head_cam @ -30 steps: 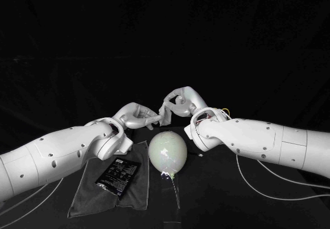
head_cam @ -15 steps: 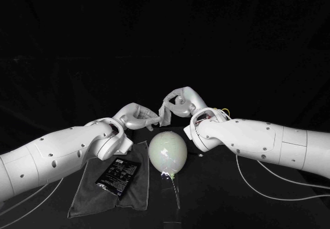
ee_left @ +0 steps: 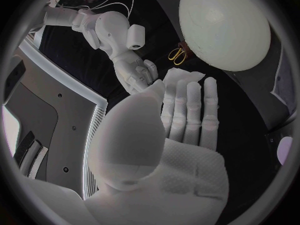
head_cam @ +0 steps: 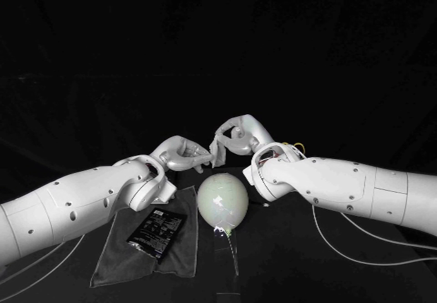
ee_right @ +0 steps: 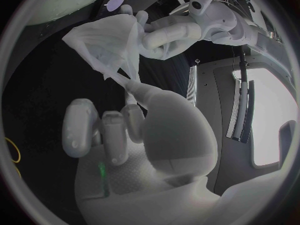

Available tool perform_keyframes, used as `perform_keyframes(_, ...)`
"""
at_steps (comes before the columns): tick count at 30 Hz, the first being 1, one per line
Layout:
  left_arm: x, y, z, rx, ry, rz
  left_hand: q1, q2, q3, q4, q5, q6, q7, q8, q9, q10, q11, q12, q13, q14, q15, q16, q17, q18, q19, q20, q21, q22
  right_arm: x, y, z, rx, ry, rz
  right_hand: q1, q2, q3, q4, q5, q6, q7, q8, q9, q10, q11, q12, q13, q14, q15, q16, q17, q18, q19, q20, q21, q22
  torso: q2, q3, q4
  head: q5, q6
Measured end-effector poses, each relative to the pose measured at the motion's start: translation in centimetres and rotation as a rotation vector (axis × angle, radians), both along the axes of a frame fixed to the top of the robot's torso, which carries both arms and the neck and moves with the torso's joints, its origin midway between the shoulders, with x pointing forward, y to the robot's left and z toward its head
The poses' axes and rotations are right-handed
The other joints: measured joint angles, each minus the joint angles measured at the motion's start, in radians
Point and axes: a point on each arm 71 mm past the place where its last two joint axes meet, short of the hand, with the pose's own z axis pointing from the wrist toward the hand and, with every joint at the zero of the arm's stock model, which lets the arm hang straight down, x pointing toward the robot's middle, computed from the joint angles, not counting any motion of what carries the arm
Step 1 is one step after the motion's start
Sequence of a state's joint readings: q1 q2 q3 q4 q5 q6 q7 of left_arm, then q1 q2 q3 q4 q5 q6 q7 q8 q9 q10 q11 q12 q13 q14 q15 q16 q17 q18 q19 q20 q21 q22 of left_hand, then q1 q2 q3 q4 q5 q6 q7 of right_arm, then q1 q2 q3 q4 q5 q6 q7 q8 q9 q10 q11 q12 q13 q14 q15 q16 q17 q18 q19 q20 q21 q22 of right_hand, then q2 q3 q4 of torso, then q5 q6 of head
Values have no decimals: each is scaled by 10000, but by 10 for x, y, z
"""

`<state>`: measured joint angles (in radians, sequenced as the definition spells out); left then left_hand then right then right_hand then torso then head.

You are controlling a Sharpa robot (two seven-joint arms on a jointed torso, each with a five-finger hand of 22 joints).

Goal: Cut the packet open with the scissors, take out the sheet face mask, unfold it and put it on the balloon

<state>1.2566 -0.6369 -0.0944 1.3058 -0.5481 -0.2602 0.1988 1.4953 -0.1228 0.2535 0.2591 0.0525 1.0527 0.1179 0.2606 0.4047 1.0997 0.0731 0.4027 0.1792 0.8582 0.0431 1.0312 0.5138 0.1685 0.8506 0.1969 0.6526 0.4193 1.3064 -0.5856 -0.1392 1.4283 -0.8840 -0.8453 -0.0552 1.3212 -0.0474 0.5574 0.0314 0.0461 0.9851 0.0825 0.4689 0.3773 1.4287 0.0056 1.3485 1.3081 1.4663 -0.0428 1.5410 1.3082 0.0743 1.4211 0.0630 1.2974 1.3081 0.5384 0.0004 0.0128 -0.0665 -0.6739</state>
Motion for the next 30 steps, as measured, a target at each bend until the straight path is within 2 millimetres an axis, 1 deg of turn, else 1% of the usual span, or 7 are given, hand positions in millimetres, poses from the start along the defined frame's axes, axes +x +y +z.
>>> perform_keyframes(8, 0, 0, 0, 12, 9, 10, 777, 247, 739, -549, -9, 211, 3, -33, -24, 145, -29, -86, -109, 52, -50, 29, -121, -6, 111, -111, 299, 200, -1, 1, 0, 9, 15, 19, 0, -1, -1, 0, -3, 16, -34, 0, 0, -1, 1, -1, -3, 0, 0, -13, -1, -1, 0, 0, 0, 0, 1, 0, -1, -2, -11)
perform_keyframes(12, 0, 0, 0, 11, 12, 14, 953, 184, 1595, -1145, -61, 270, 135, -29, -24, 374, -53, -236, -221, 309, -96, -208, -391, -70, -209, -414, 1247, 951, -1, 1, 0, 12, 20, 23, -1, -1, -1, 1, -4, 9, -41, 0, 0, -16, 16, -2, -9, 0, 0, 24, -2, -1, 26, -26, -1, -1, 1, 0, 0, -2, -15)
perform_keyframes(13, 0, 0, 0, 10, 13, 15, 878, 118, 1884, -1275, -62, 270, 135, -29, -22, 450, 22, -252, -245, 375, -129, -246, -457, -71, -392, -443, 1560, 1219, -1, 1, 0, 12, 21, 23, -1, -1, -1, 0, -4, 8, -41, 0, 0, -17, 16, -2, -9, 0, 0, 25, -5, -1, 39, -39, 0, -1, 0, 0, 0, 0, -17)
perform_keyframes(18, 0, 0, 0, -13, 20, 36, 217, -97, 2952, -1808, -65, 325, 81, -29, 0, 625, -51, -253, -248, 535, -213, -212, -560, -78, -922, -507, 2550, 2050, -1, 1, 0, 15, 26, 25, -1, -1, -2, 1, -5, 7, -41, 0, 0, -16, 16, -19, -5, -1, 1, 25, -9, -2, 39, -39, -1, -7, 2, 0, 0, 9, -43)
perform_keyframes(25, 1, 1, 0, -112, 54, 128, -587, -292, 3974, -2349, -47, 388, 74, 61, 164, 679, -101, -29, -8, 606, -215, 87, -542, -78, -1151, -428, 3111, 2533, -1, 0, 0, 11, 30, 6, -1, -2, -2, 1, -23, 2, -43, 0, 0, -17, 16, -19, 0, -1, 1, 23, -7, -5, 39, -39, -1, -7, 3, 0, 0, 15, -57)
perform_keyframes(27, 1, 1, 0, -148, 67, 182, -710, -341, 4150, -2464, 70, 388, 74, 72, 295, 679, -102, 24, 47, 606, -215, 124, -525, -80, -1200, -449, 3183, 2599, -1, 0, 0, 10, 30, 1, -1, -2, -3, 1, -24, -1, -45, 0, 0, -17, 17, -19, 0, -1, 1, 23, -7, -9, 39, -39, -1, -5, 2, 0, -1, 16, -58)
perform_keyframes(30, 2, 3, 0, -213, 92, 306, -1153, -530, 4545, -2679, 883, 424, 38, 176, 301, 715, -139, 212, 217, 644, -250, 267, -502, -80, -1230, -420, 3414, 2764, -2, -1, 0, 10, 32, -10, -2, -2, -2, 1, -24, 6, -36, 0, 0, -13, 12, 23, 0, -1, 1, 22, -5, -56, 39, -39, -1, -3, 2, 0, 0, 20, -58)
